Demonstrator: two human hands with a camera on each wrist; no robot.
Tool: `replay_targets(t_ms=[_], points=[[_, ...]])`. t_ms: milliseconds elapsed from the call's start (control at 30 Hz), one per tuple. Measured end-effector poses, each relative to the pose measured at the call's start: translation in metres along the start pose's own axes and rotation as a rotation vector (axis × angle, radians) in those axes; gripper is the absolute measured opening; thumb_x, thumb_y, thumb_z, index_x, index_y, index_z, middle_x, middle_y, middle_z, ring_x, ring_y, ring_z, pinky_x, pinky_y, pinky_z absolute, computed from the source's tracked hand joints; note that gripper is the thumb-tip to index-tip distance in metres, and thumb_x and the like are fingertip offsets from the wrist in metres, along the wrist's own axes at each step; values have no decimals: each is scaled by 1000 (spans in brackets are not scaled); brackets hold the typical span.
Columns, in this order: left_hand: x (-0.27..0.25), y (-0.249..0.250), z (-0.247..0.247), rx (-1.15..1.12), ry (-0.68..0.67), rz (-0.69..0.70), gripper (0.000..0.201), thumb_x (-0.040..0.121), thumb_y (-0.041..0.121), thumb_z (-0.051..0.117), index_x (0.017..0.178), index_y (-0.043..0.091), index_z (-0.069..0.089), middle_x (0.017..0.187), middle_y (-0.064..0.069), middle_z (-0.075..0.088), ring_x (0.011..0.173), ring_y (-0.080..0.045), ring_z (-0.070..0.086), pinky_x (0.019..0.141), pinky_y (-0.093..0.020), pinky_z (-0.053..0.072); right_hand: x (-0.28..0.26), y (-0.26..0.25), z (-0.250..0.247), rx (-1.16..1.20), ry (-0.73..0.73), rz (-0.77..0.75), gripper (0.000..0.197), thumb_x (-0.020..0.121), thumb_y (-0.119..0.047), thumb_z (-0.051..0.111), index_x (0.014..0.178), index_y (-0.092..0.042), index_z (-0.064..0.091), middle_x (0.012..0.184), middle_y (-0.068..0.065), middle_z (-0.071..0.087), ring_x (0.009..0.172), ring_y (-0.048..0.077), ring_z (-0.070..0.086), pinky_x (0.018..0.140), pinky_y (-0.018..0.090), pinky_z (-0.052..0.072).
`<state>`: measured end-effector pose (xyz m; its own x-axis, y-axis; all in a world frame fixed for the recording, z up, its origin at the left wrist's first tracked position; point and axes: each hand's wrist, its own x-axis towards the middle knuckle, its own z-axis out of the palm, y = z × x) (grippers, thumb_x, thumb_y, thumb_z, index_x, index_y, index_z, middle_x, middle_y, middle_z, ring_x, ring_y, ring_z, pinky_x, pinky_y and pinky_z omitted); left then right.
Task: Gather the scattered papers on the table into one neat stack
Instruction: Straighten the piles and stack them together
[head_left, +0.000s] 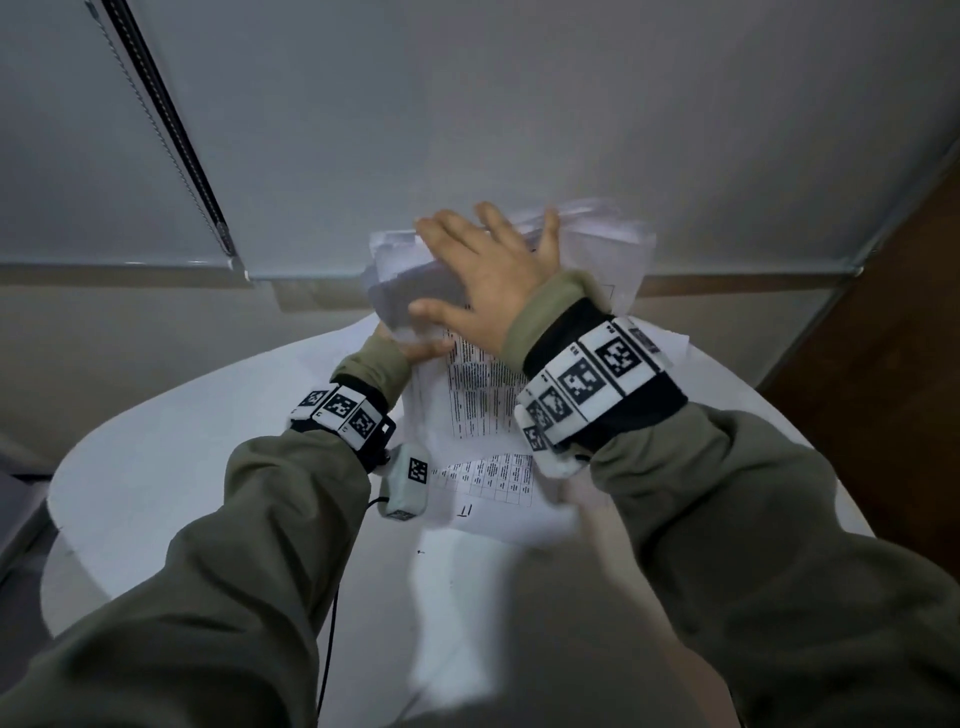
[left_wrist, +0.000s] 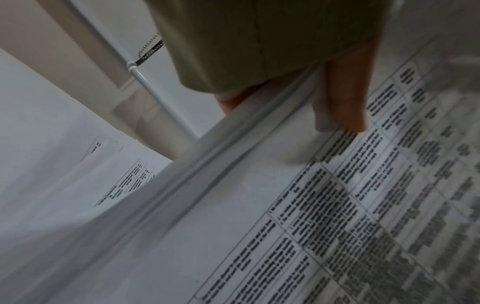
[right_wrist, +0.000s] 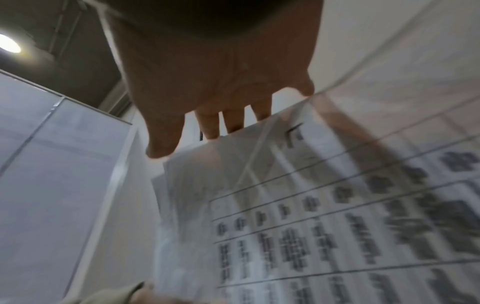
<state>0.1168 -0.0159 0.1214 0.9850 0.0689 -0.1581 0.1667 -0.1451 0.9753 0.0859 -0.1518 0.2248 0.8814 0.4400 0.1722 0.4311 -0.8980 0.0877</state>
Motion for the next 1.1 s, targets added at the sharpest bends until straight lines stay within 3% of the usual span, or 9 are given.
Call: replay_targets(t_ms=[133,267,367,433,500,633,833,1000,1100], points=[[1,-1,-4,-51,40,-45,58,71,6,75,122,-7,50,119,-19,58,115,-31,53,107,-41,37,-17,53,6,14,31,301,65,89,-67,10,147,-37,11,158,-12,3,146,23,-6,107,67,-7],[2,-9,-13,-51,-18,-38,52,74,7,72,121,-2,51,105,-13,64,110,-34,57,106,-49,40,-47,108,34,474,159,744,86,77,-76,34,148,-33,12,158,-5,-8,146,26,-6,114,59,-1],[-2,-5,-16,-100,-92,-46,65,65,15,81,121,-1,52,98,-6,65,104,-30,59,103,-49,42,-63,106,57,1157,44,669,107,67,-62,59,149,-30,-2,159,4,2,144,26,12,116,53,11],[-5,4,-15,-58,-192,-52,67,53,23,88,111,4,58,99,-7,66,99,-25,61,102,-40,42,-61,96,62,1214,-68,649,104,54,-58,74,140,-22,27,142,9,40,129,25,40,110,45,26],[-2,15,-10,36,-184,-48,53,70,5,78,117,-2,55,102,2,61,103,-18,54,102,-32,38,-50,88,64,1229,-24,729,84,55,-47,82,123,-14,45,119,2,55,112,22,51,97,33,32],[1,29,-3,31,36,26,84,65,11,81,134,-3,35,126,-15,55,123,-30,48,109,-45,37,-39,76,79,1343,234,885,103,38,-57,86,123,-10,51,118,1,62,110,24,58,105,44,39],[-3,19,5,-122,141,35,75,67,24,80,129,5,43,103,0,57,106,-21,54,104,-38,40,-38,62,88,1519,443,859,31,74,-8,76,94,-24,57,89,-8,65,94,20,61,101,46,45],[-23,28,15,-182,222,170,79,65,34,81,128,5,43,105,2,59,105,-21,56,106,-37,41,-37,54,57,1503,614,770,57,78,-41,70,126,-23,45,110,-8,52,105,14,50,90,30,41],[-31,37,21,-307,313,294,99,56,55,73,135,7,38,127,4,49,120,-12,46,109,-27,33,-31,52,38,1519,683,849,40,83,-51,58,112,-27,48,106,-11,44,102,11,43,87,25,34]])
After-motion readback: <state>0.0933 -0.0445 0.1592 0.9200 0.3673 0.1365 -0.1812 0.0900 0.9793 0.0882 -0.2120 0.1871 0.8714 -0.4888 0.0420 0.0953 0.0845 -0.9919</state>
